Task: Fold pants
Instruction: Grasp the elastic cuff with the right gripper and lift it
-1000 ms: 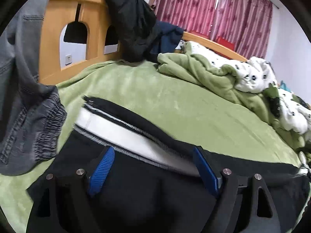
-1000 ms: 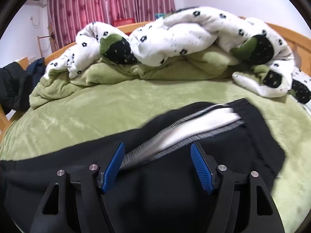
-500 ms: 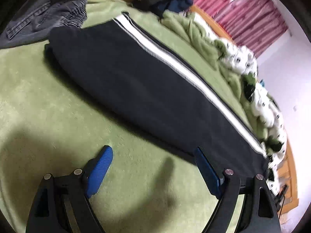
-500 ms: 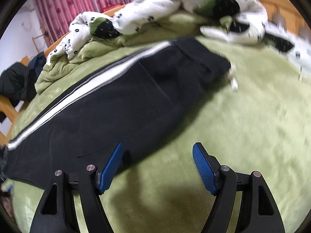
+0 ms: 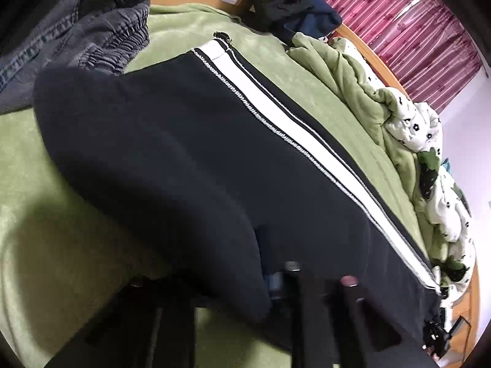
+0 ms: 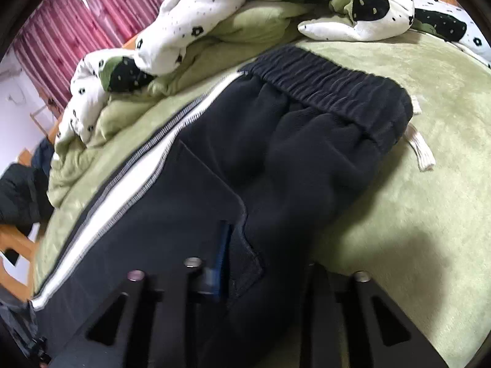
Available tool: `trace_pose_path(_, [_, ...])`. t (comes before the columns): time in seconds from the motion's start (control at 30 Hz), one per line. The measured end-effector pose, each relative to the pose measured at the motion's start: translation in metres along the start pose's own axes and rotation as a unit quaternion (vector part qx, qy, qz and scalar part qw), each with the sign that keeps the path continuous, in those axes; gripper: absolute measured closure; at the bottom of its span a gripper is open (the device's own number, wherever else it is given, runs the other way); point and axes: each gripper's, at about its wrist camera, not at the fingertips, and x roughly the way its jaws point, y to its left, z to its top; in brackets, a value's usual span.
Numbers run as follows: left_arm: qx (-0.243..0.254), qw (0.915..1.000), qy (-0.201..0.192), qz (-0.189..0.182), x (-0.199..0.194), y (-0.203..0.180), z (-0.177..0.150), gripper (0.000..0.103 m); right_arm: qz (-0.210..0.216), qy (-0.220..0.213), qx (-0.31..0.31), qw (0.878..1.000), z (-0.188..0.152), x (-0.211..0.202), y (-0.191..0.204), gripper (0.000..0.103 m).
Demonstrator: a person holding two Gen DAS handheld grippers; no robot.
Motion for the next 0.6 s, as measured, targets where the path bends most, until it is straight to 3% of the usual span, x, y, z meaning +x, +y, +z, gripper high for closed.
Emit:
trace_pose_path(0.2, [0.041, 0.9991, -0.007, -0.01, -0.043, -0.012, -0.013, 0.091, 0.058, -0.024, 0.037, 0.997, 0.002, -0.051, -0.019, 0.088])
trace_pose_path(0.47, [0.085, 0.9945, 0.047, -0.04, -0.097, -0.006, -0.072, 0.091, 0.027, -0.015, -0.017, 0.999, -0.022, -0.136, -0.07, 0.088])
trace_pose_path(0.6, [0.14, 0.987, 0.061, -0.051, -0.12, -0.007, -0.109, 0.09, 0.017, -0.016, -0.049, 0.999, -0.039, -0.181, -0.103, 0.088])
